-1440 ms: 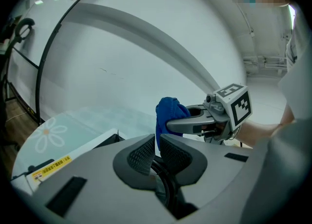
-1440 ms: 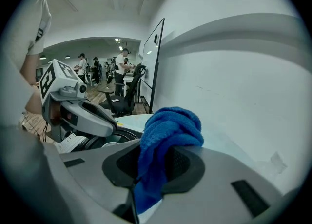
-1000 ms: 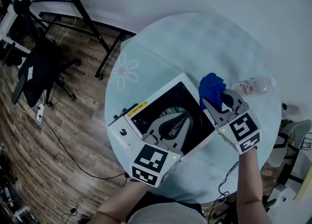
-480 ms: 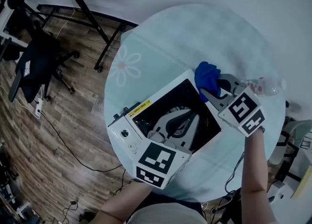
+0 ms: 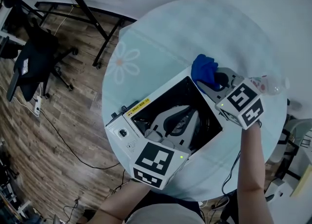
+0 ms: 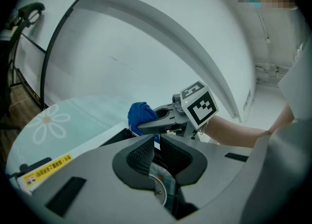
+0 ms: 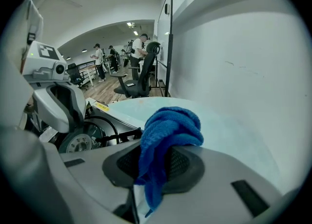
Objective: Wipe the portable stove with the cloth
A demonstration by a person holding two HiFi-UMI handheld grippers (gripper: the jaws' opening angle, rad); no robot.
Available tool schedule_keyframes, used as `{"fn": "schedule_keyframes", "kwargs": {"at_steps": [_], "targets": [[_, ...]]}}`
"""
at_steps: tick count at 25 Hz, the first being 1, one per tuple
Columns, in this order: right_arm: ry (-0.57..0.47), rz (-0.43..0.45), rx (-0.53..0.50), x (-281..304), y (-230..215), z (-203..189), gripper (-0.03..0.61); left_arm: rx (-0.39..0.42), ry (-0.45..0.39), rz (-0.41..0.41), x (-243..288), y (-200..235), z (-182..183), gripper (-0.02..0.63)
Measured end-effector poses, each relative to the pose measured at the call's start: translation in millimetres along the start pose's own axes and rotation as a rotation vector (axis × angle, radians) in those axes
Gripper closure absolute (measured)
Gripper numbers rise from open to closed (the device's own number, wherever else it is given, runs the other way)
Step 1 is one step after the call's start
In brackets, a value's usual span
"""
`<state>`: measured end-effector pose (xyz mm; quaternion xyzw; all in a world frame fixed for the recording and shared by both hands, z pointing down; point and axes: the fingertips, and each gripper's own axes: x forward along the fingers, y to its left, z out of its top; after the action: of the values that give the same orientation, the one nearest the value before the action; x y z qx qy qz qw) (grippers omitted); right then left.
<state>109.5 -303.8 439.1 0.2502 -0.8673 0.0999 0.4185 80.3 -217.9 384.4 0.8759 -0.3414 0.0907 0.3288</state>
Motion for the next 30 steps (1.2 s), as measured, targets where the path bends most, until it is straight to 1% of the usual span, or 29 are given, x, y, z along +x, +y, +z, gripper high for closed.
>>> {"fn": "schedule_keyframes", "kwargs": {"at_steps": [8,10,13,17,20,26,30], "targets": [[0.002,0.015,0.044,2,2,-2,0.480,0.019,0.044,0.009,3,-8,-13,0.575],[0.001,0.011,0.047,2,2,-3,0.482,0.035,0.045,0.025,3,-8,-14,0.575],[0.000,0.000,0.039,2,5,-5,0.482,0.062,0.049,0.059,1,-7,-18,0.575],[0.008,0.003,0.016,-1,12,-8,0.482,0.060,0.055,0.069,-2,-8,-23,0.575],[0.007,0.006,0.020,-5,13,-10,0.482,0.067,0.062,0.076,-5,-10,-26,0.575],[0.023,0.001,0.013,-15,21,-23,0.482,0.085,0.031,0.059,-9,-16,-26,0.575],[0.031,-0.006,0.006,-20,26,-34,0.482,0.109,0.041,0.043,-10,-21,-30,0.575]]}}
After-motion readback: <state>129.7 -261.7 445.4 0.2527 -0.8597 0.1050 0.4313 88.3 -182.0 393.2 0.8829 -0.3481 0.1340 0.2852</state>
